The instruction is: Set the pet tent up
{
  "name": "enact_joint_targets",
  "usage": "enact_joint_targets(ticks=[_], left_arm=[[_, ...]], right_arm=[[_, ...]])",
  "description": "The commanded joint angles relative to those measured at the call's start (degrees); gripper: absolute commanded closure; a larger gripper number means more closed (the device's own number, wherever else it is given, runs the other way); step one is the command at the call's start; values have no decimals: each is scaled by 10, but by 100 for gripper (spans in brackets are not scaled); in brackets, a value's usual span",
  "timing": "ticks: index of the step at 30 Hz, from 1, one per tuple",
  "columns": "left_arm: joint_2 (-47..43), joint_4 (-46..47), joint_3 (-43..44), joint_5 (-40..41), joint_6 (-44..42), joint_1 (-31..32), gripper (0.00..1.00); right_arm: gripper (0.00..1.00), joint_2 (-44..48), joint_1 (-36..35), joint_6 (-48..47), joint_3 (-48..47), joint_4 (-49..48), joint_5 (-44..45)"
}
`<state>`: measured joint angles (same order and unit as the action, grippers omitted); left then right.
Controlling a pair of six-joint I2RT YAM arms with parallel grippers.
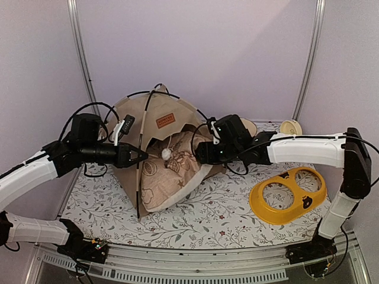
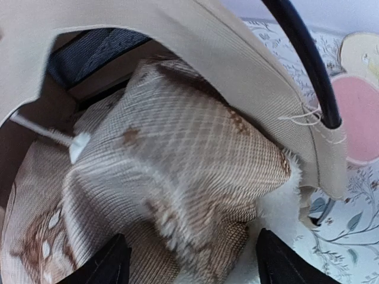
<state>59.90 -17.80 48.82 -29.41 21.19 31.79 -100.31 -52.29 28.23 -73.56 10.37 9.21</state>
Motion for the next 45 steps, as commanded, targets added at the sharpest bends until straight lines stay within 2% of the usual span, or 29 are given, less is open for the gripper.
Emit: enact_joint_targets(ticks=[1, 5, 11, 15, 22, 25, 28, 32, 35, 41, 45], left_arm=[[-11, 18, 8, 60, 36, 8, 100], [-12, 18, 8, 74, 46, 8, 100], [-4, 20, 13, 70, 52, 8, 100], [-2, 28, 13, 59, 58, 8, 100], [1, 37, 13, 33, 60, 9, 100], [4, 44, 10, 11, 60, 11, 100], [3, 49, 11, -9, 58, 15, 100], [0, 54, 13, -56, 56, 25, 100], [-7, 59, 16, -81, 53, 35, 100], [-16, 59, 28, -96, 44, 42, 100], [-21, 24, 38, -14, 35, 39, 100]], right_arm=[[18, 81, -17, -10, 24, 53, 3], [8, 126, -17, -6, 67, 96, 27], [6, 157, -42, -22, 80, 141, 19], [6, 158, -84, -55, 94, 106, -44], [15, 68, -132, -35, 85, -5, -141], [19, 18, -130, -24, 50, -35, -141], [30, -49, -115, -24, -35, -25, -130], [46, -86, -78, -19, -113, -27, -92], [54, -112, -60, -31, -164, -27, -46], [58, -153, -52, -46, -198, -66, -48], [55, -169, -58, -40, -170, -75, -78]])
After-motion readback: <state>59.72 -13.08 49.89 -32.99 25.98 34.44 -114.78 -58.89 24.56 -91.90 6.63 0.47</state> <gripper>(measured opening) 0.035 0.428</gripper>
